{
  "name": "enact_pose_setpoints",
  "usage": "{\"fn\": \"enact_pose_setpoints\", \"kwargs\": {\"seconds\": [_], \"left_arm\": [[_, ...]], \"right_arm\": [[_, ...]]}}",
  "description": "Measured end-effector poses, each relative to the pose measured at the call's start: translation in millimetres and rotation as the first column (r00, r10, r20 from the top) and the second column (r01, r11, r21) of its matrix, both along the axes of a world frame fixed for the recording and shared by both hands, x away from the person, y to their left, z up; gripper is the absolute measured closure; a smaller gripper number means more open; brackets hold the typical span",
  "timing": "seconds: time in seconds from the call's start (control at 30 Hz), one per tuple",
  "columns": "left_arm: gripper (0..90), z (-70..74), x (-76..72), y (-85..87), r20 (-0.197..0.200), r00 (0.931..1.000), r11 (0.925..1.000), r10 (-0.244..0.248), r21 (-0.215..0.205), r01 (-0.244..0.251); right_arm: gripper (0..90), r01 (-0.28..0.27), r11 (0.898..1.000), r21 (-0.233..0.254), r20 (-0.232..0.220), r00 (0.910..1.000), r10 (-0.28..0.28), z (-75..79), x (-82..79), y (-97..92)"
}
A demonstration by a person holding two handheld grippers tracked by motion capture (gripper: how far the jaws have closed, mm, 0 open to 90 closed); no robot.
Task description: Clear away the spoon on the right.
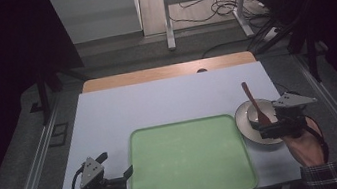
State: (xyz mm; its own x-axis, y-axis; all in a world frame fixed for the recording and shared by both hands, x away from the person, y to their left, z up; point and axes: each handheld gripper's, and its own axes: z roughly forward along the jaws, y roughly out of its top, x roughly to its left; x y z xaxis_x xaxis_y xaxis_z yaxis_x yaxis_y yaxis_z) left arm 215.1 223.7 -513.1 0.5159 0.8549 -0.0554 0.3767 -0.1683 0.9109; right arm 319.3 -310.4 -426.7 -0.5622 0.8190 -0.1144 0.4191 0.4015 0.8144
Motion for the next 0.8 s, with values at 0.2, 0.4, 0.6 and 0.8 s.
{"fn": "enact_pose_setpoints", "kwargs": {"seconds": [0.2,0.4,0.6,0.8], "left_arm": [[0.0,-0.1,0.1,-0.1,-0.001,1.0,1.0,0.0,0.0,0.0],[0.0,-0.2,0.1,-0.4,-0.002,1.0,1.0,-0.001,0.003,0.001],[0.0,-0.4,0.4,-1.2,-0.005,1.0,1.0,-0.001,0.009,0.001],[0.0,-0.5,0.5,-1.0,-0.005,1.0,1.0,0.0,0.009,0.0]], "right_arm": [[0.0,0.011,1.0,-0.008,-0.005,0.9999,-0.011,-0.5,8.8,1.5],[0.0,0.048,0.998,-0.042,0.0,0.9988,-0.048,0.6,19.5,3.3],[0.0,0.07,0.995,-0.074,-0.007,0.9975,-0.07,-0.4,30.5,6.5],[0.0,0.074,0.995,-0.067,-0.037,0.9964,-0.076,-1.5,39.6,9.6]]}}
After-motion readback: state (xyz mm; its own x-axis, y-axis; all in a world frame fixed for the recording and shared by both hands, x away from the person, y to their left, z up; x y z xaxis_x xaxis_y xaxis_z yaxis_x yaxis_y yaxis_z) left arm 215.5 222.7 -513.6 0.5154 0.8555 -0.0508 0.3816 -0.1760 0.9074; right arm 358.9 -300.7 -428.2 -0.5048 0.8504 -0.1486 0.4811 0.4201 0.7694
